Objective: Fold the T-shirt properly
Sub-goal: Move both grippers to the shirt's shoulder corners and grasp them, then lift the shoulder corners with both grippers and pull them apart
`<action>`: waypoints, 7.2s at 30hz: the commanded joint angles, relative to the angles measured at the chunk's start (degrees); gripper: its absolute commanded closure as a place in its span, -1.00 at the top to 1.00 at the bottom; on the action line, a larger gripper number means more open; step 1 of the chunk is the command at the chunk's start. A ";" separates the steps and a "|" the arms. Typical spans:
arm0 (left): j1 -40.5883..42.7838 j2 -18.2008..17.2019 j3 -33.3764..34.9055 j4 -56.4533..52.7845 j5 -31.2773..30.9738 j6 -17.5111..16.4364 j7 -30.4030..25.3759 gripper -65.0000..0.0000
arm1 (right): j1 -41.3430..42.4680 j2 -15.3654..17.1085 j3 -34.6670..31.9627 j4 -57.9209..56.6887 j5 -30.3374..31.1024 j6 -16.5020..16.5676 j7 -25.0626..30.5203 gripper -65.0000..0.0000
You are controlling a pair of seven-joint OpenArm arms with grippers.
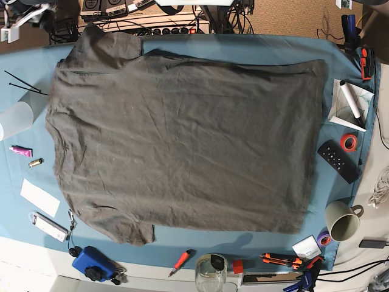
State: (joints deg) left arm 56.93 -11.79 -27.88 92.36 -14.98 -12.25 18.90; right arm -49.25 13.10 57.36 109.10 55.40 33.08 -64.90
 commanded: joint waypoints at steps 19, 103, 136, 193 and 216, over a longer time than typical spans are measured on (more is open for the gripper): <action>1.01 -0.70 -0.39 0.57 -0.70 0.17 -0.44 -1.00 | 12.17 4.85 -2.01 -11.08 8.66 6.60 -4.07 -0.33; -19.34 1.46 -0.39 14.29 -24.74 -7.78 16.68 -0.35 | 15.61 3.41 -19.06 -11.34 -6.36 1.66 -1.18 -0.33; -17.75 1.77 -8.52 23.89 -20.26 -4.33 22.25 -1.00 | 15.58 3.19 -15.76 -11.21 0.33 1.86 -3.63 -1.00; -7.28 1.62 -14.29 34.45 -22.32 -3.89 30.45 -1.00 | 7.82 -3.28 5.60 -0.72 17.55 6.92 -11.17 -1.00; -15.17 0.24 -14.25 30.73 -18.18 -3.82 29.16 -1.00 | 19.63 1.05 -9.38 -0.79 -0.74 1.33 -7.10 -1.00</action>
State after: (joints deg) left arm 41.28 -10.59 -41.67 122.43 -33.50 -16.53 49.32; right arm -29.50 13.15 47.55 107.61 53.84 34.50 -73.38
